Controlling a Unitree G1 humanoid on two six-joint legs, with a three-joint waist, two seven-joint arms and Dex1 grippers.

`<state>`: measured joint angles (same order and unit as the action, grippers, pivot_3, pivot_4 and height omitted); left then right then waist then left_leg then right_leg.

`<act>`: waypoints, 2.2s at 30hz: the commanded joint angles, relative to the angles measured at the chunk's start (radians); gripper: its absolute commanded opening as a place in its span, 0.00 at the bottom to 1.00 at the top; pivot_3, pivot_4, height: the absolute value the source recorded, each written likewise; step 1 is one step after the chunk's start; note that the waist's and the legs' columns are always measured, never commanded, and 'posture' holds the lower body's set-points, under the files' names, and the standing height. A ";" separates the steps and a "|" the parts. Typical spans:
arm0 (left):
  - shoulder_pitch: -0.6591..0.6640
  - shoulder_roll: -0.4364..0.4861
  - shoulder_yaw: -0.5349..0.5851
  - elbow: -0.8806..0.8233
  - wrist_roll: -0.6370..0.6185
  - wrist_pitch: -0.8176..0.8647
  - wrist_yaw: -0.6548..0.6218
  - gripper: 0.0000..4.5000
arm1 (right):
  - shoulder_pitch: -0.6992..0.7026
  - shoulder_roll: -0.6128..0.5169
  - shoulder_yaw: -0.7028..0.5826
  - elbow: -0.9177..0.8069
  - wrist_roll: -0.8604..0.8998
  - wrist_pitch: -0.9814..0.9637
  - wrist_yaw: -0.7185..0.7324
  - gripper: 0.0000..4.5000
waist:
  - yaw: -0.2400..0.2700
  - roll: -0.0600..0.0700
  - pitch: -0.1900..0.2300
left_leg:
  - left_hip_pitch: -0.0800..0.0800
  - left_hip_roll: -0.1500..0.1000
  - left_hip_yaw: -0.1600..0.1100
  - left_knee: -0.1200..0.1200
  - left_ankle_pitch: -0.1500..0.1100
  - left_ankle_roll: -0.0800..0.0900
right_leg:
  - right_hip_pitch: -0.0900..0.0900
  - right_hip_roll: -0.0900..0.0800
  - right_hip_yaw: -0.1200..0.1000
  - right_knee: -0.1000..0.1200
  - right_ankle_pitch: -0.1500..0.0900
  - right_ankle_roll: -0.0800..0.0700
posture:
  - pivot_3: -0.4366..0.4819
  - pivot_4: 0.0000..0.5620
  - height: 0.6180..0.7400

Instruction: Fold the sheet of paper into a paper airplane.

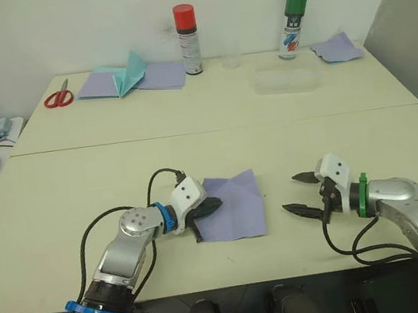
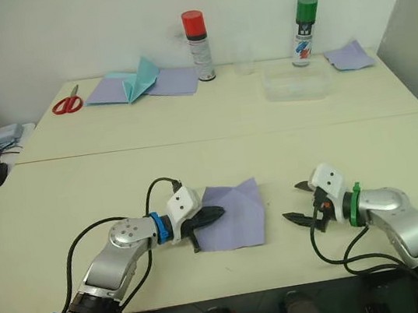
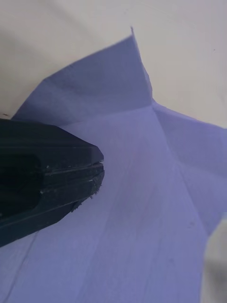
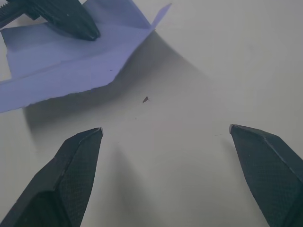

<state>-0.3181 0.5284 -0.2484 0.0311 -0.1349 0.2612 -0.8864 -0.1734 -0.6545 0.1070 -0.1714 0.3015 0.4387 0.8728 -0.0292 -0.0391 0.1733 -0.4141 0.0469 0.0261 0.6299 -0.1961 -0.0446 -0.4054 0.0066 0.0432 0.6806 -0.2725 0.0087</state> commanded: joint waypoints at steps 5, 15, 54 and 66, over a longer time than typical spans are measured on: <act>0.027 0.000 -0.017 -0.009 0.020 0.039 -0.001 0.00 | -0.070 0.057 0.065 0.041 -0.039 -0.033 0.016 0.47 | 0.000 0.001 -0.001 | 0.000 0.000 0.000 0.000 0.000 0.000 | 0.000 0.000 0.000 0.000 0.000 0.001 | 0.48 0.27 1.00; 0.024 0.019 -0.015 0.006 0.026 0.060 -0.014 0.00 | -0.141 0.246 0.109 0.003 0.063 0.015 0.032 0.01 | 0.000 0.001 -0.001 | 0.000 0.000 0.000 0.000 0.000 0.000 | 0.000 0.000 0.000 0.000 0.001 0.001 | 0.48 0.27 1.00; 0.030 0.218 0.295 -0.298 -0.281 0.384 -0.072 0.00 | -0.308 0.444 0.303 0.435 -0.240 -0.182 -0.018 0.01 | -0.002 0.000 -0.003 | 0.005 0.014 0.003 -0.001 0.000 0.000 | 0.000 0.006 0.001 0.001 0.000 -0.002 | 0.48 0.27 1.00; 0.127 0.168 0.024 -0.244 -0.132 0.305 -0.056 0.00 | -0.255 0.369 0.295 0.271 -0.177 -0.075 0.065 0.01 | 0.000 0.000 -0.002 | 0.005 0.015 0.003 -0.002 0.000 0.000 | -0.001 0.007 0.001 0.001 -0.001 -0.005 | 0.48 0.27 1.00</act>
<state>-0.2021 0.6786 -0.1948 -0.2273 -0.2999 0.5880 -0.9310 -0.4451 -0.2637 0.3944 0.1452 0.1079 0.3236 0.9024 -0.0288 -0.0393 0.1709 -0.4095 0.0624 0.0290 0.6278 -0.1961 -0.0447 -0.4060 0.0137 0.0447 0.6812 -0.2732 0.0032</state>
